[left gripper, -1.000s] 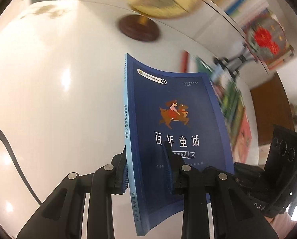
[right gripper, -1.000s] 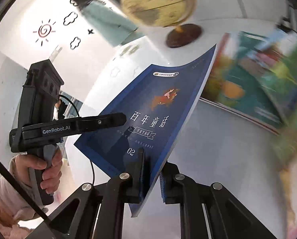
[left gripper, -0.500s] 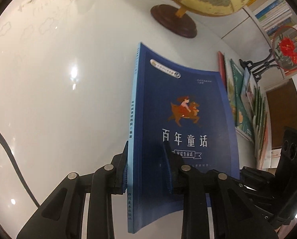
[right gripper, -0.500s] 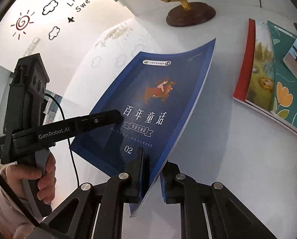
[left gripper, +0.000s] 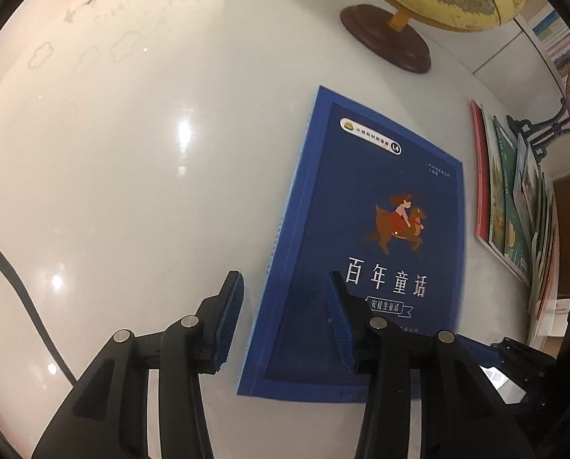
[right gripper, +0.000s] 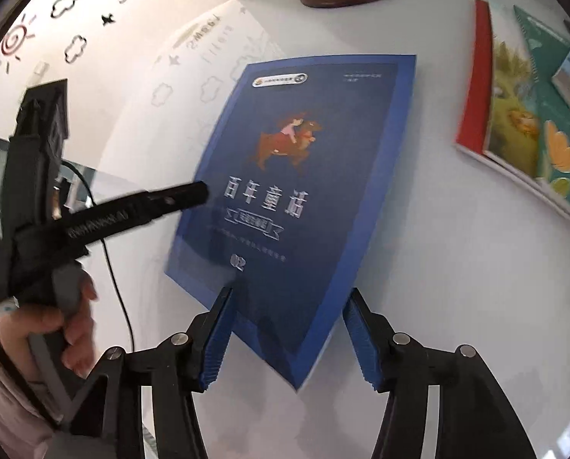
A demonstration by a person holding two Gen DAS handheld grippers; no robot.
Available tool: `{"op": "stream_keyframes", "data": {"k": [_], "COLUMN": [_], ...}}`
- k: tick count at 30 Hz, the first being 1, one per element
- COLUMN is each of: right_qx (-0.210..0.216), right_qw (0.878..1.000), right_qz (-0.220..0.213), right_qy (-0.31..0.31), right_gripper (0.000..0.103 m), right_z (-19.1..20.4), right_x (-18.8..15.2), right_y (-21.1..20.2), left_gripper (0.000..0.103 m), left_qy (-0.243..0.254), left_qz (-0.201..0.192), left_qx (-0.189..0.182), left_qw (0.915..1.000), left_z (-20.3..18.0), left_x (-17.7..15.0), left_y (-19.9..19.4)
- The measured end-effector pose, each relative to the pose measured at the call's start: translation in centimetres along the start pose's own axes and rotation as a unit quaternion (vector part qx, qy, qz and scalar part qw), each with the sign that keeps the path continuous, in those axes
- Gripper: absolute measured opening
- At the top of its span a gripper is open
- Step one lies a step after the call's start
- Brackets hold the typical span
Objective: Organize books
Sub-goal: 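Carry the blue book beside the globe and lower it, opening the left tool, then move the left tool to the red book and grasp its edge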
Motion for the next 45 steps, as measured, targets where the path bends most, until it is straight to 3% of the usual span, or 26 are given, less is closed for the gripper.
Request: {"op": "stream_keyframes", "data": {"k": [3, 7, 8, 10, 14, 19, 23, 26, 29, 33, 40, 45], "right_qx": [-0.001, -0.036, -0.049, -0.069, -0.106, -0.116, -0.117, -0.126, -0.129, -0.129, -0.103, -0.09], "right_qw": [1.0, 0.994, 0.991, 0.983, 0.959, 0.927, 0.891, 0.879, 0.874, 0.878, 0.884, 0.89], "right_qz": [-0.022, -0.098, -0.124, -0.169, -0.251, -0.283, -0.291, -0.285, -0.276, -0.27, -0.252, -0.249], "right_qy": [0.015, 0.017, 0.018, 0.023, 0.08, 0.218, 0.327, 0.361, 0.378, 0.375, 0.38, 0.37], "right_gripper": [0.056, 0.056, 0.056, 0.056, 0.058, 0.062, 0.062, 0.062, 0.062, 0.062, 0.062, 0.068], "right_z": [-1.3, -3.8, -4.7, -6.5, -12.4, -21.7, -28.2, -30.8, -32.0, -33.1, -34.4, -34.3], "right_x": [-0.3, 0.0, -0.1, -0.5, -2.2, -6.9, -11.2, -12.6, -13.8, -13.7, -14.1, -13.5], "right_y": [-1.9, -6.5, -8.1, -10.7, -15.8, -18.6, -19.6, -19.9, -20.0, -19.5, -18.3, -17.8], "left_gripper": [0.046, 0.051, 0.052, 0.068, 0.077, 0.078, 0.078, 0.078, 0.078, 0.078, 0.078, 0.081], "left_qy": [0.01, 0.039, 0.046, 0.068, 0.128, 0.231, 0.323, 0.365, 0.377, 0.383, 0.348, 0.339], "left_qz": [-0.012, -0.029, -0.031, -0.045, -0.07, -0.041, 0.0, 0.023, 0.04, 0.045, 0.071, 0.078], "left_qx": [-0.003, -0.021, -0.03, -0.054, -0.102, -0.153, -0.189, -0.19, -0.176, -0.173, -0.174, -0.194], "left_qw": [0.9999, 0.9986, 0.998, 0.9952, 0.984, 0.9601, 0.9273, 0.9112, 0.9085, 0.9064, 0.9182, 0.9172], "left_z": [-1.0, -4.6, -5.6, -9.3, -17.0, -28.1, -36.1, -39.5, -40.9, -42.0, -42.1, -42.1], "left_x": [0.3, 1.5, 1.9, 2.7, 3.0, 0.7, -4.1, -6.8, -7.9, -8.1, -7.4, -7.8], "left_y": [-1.2, -2.6, -2.9, -3.4, -4.0, -1.5, 1.1, 3.0, 4.7, 5.4, 7.6, 8.0]}}
Point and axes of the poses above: each gripper's, at about its wrist camera, not at the fingertips, and y roughly the way its jaws point, z to its left, x to its top, the point moved 8 cm from there along y, roughly the way its jaws point, and after that the axes turned 6 degrees about -x, right-handed, at the moved point
